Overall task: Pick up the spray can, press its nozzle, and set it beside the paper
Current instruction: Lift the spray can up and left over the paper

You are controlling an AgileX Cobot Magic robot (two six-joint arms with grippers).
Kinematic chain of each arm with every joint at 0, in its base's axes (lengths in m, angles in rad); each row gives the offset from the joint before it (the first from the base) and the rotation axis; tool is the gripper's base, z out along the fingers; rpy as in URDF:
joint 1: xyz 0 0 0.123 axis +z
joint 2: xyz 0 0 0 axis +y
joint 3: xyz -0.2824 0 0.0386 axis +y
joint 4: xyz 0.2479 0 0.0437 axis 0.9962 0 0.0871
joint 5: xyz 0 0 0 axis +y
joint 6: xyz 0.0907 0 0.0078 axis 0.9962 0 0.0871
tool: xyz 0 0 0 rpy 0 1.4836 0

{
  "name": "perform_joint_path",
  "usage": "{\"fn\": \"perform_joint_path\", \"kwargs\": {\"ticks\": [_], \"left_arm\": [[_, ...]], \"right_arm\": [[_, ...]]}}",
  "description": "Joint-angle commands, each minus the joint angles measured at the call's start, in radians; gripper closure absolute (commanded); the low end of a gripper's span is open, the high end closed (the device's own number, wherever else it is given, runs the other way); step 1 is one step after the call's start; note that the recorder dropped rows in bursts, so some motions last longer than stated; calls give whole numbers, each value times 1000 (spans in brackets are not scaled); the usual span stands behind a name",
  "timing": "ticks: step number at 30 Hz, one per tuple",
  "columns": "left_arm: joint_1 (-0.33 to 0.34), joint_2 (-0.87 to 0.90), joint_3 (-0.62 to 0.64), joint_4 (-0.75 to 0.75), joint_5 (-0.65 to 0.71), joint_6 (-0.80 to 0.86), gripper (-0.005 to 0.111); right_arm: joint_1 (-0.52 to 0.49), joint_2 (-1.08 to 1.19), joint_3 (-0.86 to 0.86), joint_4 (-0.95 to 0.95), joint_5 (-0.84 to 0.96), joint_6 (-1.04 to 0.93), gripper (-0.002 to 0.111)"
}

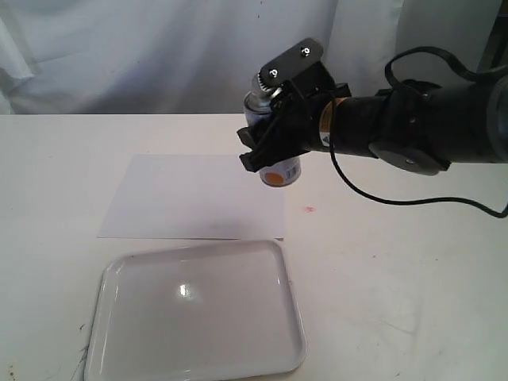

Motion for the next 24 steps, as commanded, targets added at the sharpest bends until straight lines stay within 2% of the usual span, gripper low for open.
{"fn": "perform_joint_path", "kwargs": {"ticks": [1, 13, 18, 24], "left_arm": [[3, -3, 4, -8, -7, -3, 107], [3, -3, 4, -8, -7, -3, 107], [3, -3, 4, -8, -7, -3, 107], [3, -3, 4, -8, -7, -3, 107]], "right_arm": [[28, -13, -49, 23, 3, 4, 108], [87, 48, -78, 11, 91, -3, 108], [87, 87, -94, 11, 113, -161, 108], [100, 144, -217, 11, 268, -279, 108]]}}
